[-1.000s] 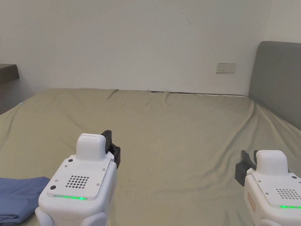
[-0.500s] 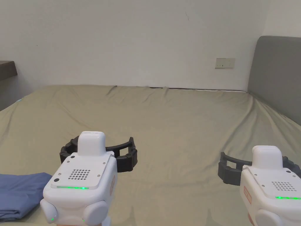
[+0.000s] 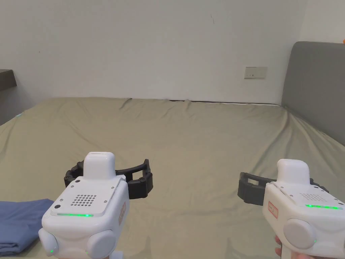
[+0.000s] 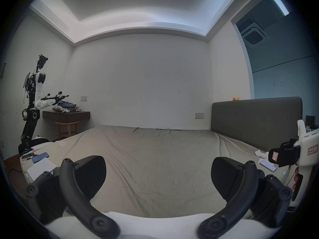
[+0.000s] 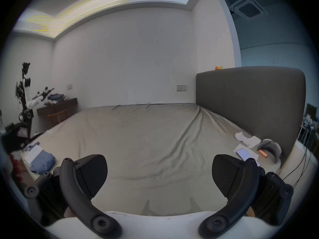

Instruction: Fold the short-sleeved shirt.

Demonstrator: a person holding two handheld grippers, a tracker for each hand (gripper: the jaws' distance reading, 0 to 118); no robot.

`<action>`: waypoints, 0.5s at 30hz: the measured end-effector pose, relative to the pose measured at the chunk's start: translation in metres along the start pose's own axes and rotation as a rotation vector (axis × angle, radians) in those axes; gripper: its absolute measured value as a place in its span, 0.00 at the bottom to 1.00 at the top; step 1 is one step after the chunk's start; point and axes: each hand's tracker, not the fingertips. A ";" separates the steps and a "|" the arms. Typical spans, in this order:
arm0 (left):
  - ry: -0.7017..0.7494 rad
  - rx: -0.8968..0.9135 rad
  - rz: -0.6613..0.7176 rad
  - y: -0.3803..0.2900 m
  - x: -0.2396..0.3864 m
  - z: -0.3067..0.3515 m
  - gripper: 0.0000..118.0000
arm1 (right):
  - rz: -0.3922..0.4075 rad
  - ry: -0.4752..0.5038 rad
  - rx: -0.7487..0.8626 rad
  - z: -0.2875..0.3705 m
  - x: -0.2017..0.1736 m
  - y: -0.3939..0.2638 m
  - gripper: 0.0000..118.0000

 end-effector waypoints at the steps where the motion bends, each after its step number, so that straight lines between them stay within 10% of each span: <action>1: -0.003 -0.003 -0.003 0.000 0.000 0.000 1.00 | -0.009 0.011 -0.002 0.002 0.000 0.002 1.00; 15: 0.013 -0.013 0.010 0.001 -0.006 -0.002 1.00 | 0.038 -0.008 0.001 0.003 -0.006 0.001 1.00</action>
